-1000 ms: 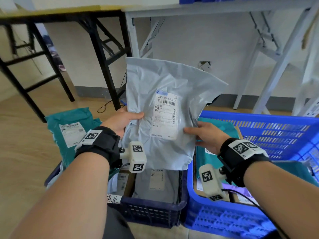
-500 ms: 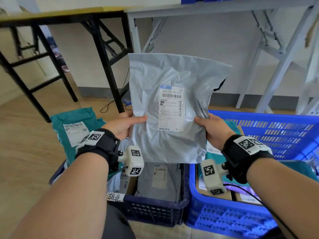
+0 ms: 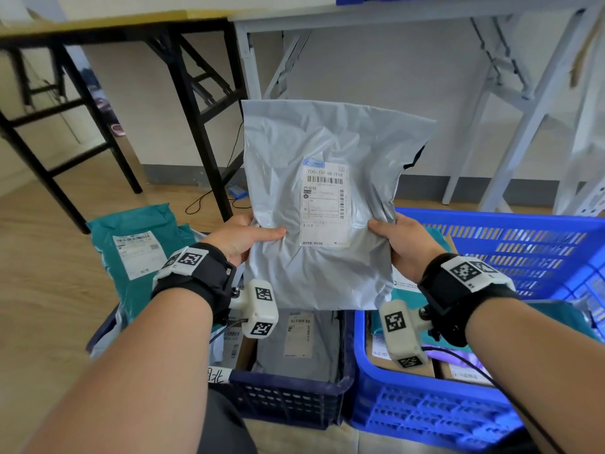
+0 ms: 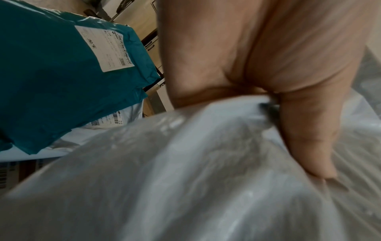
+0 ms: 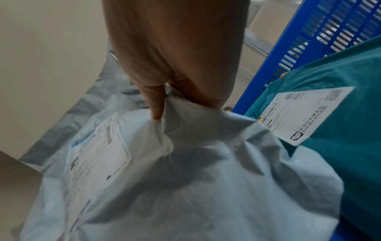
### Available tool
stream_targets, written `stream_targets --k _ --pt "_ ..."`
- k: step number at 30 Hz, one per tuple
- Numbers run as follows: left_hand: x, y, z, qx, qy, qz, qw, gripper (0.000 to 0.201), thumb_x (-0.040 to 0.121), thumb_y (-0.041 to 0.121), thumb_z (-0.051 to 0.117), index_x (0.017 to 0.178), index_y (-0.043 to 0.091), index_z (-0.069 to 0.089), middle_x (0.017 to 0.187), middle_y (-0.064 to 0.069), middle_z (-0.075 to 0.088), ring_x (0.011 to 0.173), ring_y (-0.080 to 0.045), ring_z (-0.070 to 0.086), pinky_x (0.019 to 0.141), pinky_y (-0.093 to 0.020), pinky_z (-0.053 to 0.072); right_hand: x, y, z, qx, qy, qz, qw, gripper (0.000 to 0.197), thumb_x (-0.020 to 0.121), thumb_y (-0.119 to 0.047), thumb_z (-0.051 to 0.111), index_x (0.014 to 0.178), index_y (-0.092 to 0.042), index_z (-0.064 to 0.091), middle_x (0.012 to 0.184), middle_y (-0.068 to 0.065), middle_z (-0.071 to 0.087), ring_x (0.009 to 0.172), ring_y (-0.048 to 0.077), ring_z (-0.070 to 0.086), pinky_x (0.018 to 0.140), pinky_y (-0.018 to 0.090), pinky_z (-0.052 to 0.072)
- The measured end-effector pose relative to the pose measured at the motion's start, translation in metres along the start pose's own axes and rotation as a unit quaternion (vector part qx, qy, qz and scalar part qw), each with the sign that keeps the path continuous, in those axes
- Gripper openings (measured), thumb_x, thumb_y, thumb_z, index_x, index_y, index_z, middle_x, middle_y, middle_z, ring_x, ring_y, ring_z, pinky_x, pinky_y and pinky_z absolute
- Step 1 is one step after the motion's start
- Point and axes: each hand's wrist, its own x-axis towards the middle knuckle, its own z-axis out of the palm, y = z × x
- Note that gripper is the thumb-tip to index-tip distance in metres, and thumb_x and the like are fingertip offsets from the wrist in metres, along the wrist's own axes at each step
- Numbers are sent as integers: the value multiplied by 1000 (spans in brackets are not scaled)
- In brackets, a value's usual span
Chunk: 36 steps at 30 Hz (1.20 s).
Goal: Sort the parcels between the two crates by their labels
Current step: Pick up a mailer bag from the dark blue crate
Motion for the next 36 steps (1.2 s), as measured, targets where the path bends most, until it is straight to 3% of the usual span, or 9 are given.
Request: stream_targets --k 8,13,21,26,28,29,31,34,36 --pt "4 2 8 12 1 10 1000 76 57 15 82 128 8 57 117 -8 68 110 -26 63 102 -45 46 -3 -3 -6 -12 17 -8 1000 21 96 -9 54 117 -7 59 100 10 69 85 22 66 76 34 55" --pt "11 2 23 17 -1 7 1000 51 75 5 75 124 6 58 117 -10 68 109 -25 64 102 -44 46 -2 -7 -19 -38 60 -9 997 17 94 -12 59 110 -9 61 99 12 69 86 26 67 75 37 55" --pt "25 -4 77 36 -45 -13 998 53 78 4 74 128 5 55 119 -11 67 108 -25 64 95 -39 50 4 -15 -72 -100 147 4 984 4 90 -14 64 86 -12 63 88 13 68 85 32 65 88 48 53" --pt "35 -13 106 51 -55 -38 996 54 79 8 74 129 8 53 116 -11 67 105 -26 65 93 -40 52 19 3 -112 -180 211 28 960 17 69 -21 70 80 -10 64 92 22 69 87 39 67 86 52 54" --pt "39 -20 115 84 -65 -58 993 47 82 10 72 126 7 53 116 -11 66 105 -27 65 89 -39 53 16 6 -121 -210 216 31 953 34 60 -23 64 88 -4 66 81 21 64 70 32 63 72 44 55" --pt "41 -23 119 120 -68 -71 988 46 82 13 73 124 8 54 115 -11 66 105 -27 65 89 -40 53 9 3 -119 -211 208 44 954 52 60 -24 64 106 1 64 77 18 60 66 27 57 64 43 50" --pt "44 -29 123 208 -79 -99 970 48 77 22 75 120 10 56 112 -10 68 105 -31 65 92 -46 52 2 8 -119 -208 168 99 958 67 76 -24 65 129 9 39 77 10 53 67 23 51 60 34 41" --pt "55 -41 120 293 -86 -127 944 45 76 29 74 114 10 61 109 -12 70 102 -33 67 93 -51 52 4 21 -123 -309 126 139 932 87 73 -33 74 146 -15 31 126 9 55 110 28 58 92 43 49" --pt "60 -44 117 308 -80 -142 937 46 73 36 73 110 10 65 106 -13 71 98 -31 68 92 -50 53 4 22 -122 -392 125 124 903 86 79 -31 73 149 -15 26 143 11 45 125 30 49 102 39 43"
